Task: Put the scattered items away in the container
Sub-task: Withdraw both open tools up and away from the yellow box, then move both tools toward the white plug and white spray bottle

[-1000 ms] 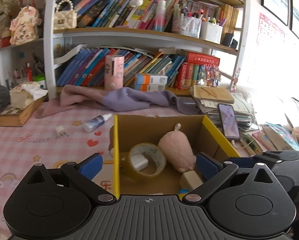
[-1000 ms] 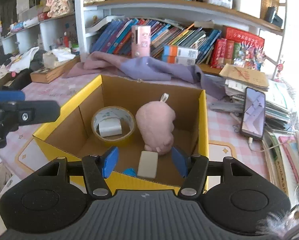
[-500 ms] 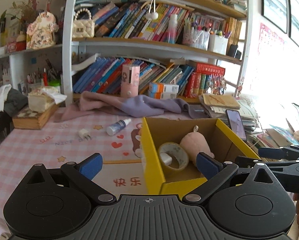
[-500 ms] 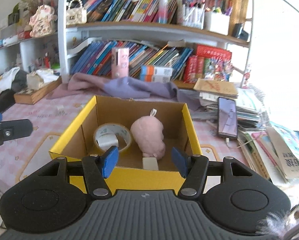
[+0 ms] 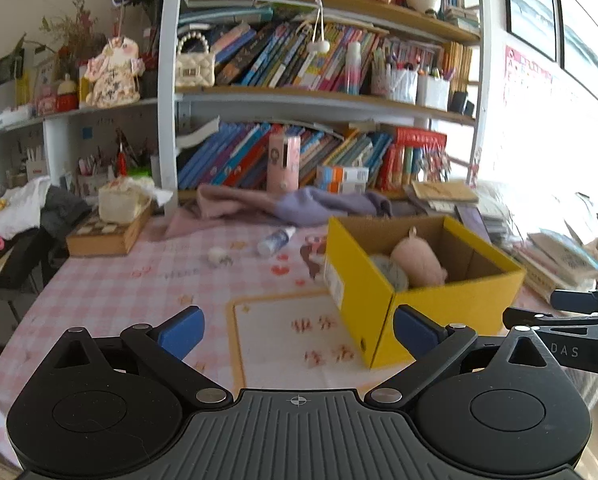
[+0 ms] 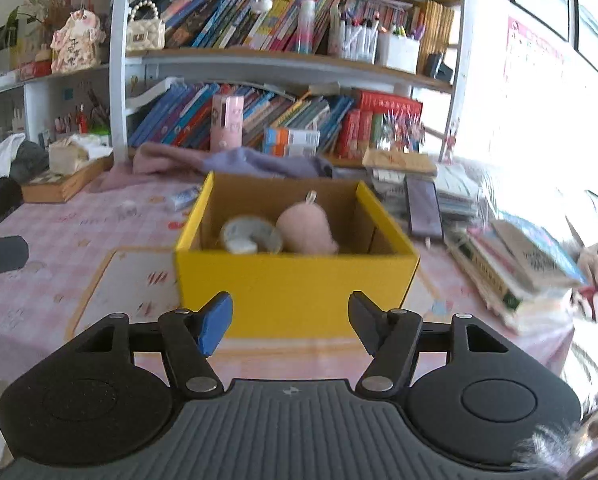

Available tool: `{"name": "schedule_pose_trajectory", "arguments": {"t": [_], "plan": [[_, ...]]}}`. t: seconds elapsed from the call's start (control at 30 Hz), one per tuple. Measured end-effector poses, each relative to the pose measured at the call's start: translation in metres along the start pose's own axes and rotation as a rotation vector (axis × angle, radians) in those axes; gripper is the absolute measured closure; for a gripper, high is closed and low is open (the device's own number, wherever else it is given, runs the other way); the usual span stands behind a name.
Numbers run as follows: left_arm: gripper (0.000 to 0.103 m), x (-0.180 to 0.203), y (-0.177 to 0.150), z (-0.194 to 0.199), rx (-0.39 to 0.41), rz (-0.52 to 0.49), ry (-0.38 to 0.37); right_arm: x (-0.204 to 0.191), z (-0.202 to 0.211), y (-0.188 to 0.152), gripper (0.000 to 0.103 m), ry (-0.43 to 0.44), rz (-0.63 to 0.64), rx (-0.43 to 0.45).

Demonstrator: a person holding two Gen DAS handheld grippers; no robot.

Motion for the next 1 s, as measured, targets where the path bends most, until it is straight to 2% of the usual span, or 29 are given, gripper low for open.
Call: {"name": "schedule_pose_trajectory", "arguments": {"t": [0.3, 0.5, 0.6, 1.0], "plan": [[0.001, -0.025, -0.031, 0.025, -0.100, -0.007, 0.011, -0.024, 0.024, -0.032, 0.039, 0.003, -0.080, -0.123], [0.001, -0.032, -0.045, 0.033, -0.163, -0.015, -0.010, -0.043, 0.027, -0.046, 0.036, 0.079, -0.079, -0.210], [0.001, -0.036, -0.048, 0.037, -0.173, -0.018, -0.008, -0.051, 0.031, -0.046, 0.032, 0.094, -0.074, -0.218], [0.001, -0.056, -0.050, 0.044, -0.175, 0.006, 0.013, -0.082, 0.032, -0.042, 0.032, 0.156, -0.032, -0.242]]}}
Point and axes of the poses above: each gripper's, at about its wrist camera, not at the fingertips, and z roughly against the way its jaws point, x to its right, y to its top, the point moved 5 cm from there along -z, roughly the way its jaws point, and after that the axes turned 3 degrees about z, right-handed, at the moved point
